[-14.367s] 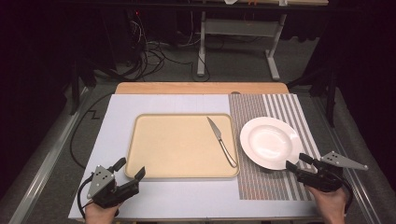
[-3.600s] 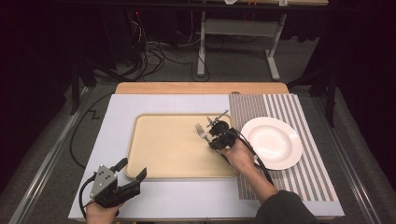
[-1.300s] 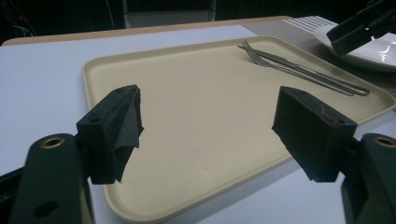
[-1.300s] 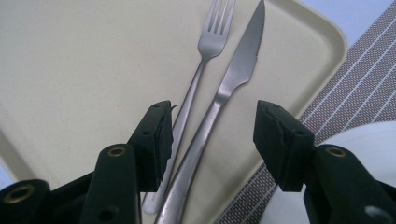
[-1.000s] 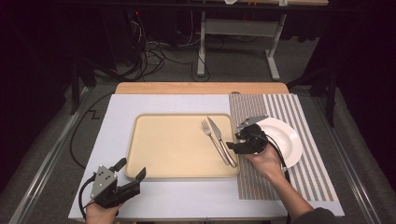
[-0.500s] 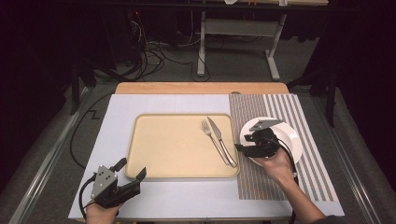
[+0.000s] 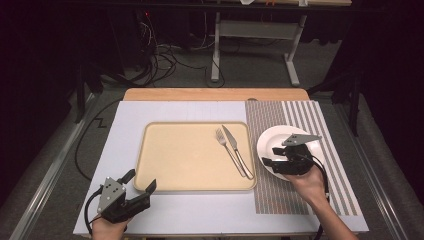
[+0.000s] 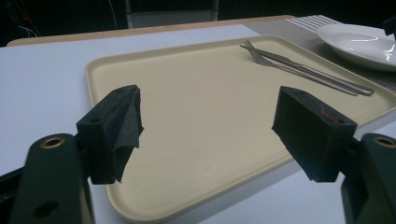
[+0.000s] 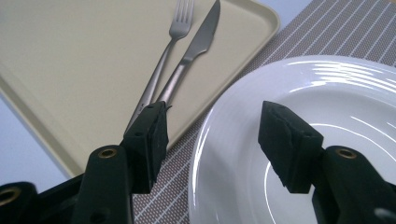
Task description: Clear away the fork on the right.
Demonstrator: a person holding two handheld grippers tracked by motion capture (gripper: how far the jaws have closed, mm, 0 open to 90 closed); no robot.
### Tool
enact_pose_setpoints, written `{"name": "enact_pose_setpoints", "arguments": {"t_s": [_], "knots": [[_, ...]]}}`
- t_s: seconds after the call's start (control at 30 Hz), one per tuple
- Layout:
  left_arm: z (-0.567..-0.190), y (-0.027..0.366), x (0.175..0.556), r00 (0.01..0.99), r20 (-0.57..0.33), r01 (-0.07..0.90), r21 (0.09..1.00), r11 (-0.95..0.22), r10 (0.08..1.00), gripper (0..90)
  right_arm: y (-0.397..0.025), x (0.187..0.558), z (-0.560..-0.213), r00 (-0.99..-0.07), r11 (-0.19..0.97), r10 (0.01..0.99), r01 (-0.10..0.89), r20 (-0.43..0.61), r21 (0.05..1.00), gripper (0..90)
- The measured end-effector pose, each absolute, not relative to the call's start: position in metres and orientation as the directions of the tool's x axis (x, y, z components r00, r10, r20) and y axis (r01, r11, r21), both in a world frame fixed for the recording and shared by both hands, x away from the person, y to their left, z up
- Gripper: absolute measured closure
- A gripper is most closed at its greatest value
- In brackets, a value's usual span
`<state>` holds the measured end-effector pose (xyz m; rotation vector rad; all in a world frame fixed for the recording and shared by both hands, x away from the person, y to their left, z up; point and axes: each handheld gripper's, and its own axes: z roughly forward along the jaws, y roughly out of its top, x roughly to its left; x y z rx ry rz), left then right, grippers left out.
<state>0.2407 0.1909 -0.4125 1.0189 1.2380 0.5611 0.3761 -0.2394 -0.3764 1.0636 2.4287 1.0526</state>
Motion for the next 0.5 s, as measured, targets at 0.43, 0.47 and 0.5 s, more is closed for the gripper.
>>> {"name": "enact_pose_setpoints", "arguments": {"t_s": [0.43,0.47,0.5], "knots": [[-0.413,0.191,0.241,0.273,-0.501,0.163,0.865,0.474,0.821,24.7,-0.27,0.364,-0.376,-0.653,0.396,0.756,0.521,0.054,0.756,41.0],[-0.412,0.191,0.241,0.273,-0.501,0.163,0.865,0.474,0.821,24.7,-0.272,0.363,-0.376,-0.652,0.392,0.756,0.52,0.056,0.759,40.8],[-0.412,0.191,0.241,0.274,-0.501,0.163,0.865,0.474,0.821,24.7,-0.275,0.362,-0.376,-0.648,0.384,0.759,0.52,0.06,0.763,40.6]]}}
